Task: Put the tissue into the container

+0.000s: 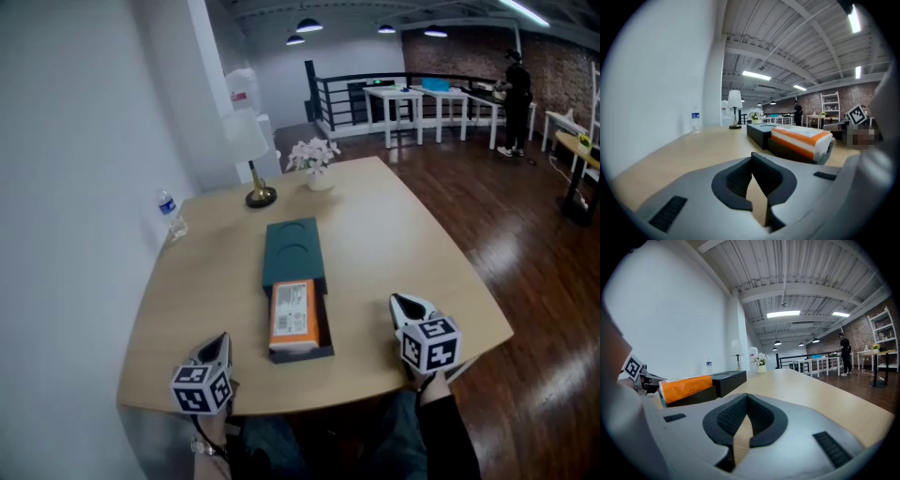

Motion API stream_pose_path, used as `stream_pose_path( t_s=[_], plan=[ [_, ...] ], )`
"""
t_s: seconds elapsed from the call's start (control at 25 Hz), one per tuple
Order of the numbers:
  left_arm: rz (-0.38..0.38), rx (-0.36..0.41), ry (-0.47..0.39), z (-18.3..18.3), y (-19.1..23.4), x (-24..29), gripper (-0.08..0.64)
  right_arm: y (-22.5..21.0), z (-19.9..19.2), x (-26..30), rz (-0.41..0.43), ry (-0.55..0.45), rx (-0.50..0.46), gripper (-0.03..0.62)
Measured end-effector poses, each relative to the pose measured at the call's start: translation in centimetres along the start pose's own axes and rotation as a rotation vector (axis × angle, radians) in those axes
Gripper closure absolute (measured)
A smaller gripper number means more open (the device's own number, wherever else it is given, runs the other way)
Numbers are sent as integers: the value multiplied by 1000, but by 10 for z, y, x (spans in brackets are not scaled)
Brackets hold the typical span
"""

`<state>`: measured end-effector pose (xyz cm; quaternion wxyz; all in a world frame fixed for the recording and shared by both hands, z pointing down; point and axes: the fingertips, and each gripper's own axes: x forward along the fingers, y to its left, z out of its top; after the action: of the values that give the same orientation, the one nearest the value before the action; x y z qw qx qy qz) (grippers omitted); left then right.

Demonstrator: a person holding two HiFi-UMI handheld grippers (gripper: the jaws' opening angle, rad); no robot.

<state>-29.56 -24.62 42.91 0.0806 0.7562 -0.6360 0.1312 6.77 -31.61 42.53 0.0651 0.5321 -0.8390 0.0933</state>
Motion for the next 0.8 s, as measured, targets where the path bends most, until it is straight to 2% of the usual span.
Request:
stream_pose_path(
  t_s=[0.12, 0.32, 0.56, 0.8],
  plan=[
    [-19, -15, -4, -2, -2, 5, 560, 0, 0, -1, 3, 3, 2, 588],
    [-33, -86, -19, -1, 4, 7, 560, 1, 2, -2, 7, -2, 7, 588],
    [-34, -97, -37, 1, 4, 4, 560, 1, 3, -1, 5, 1, 8, 589],
    [-31, -91, -16, -3, 4, 8, 560, -1, 2, -1, -3, 6, 8, 591]
  ],
)
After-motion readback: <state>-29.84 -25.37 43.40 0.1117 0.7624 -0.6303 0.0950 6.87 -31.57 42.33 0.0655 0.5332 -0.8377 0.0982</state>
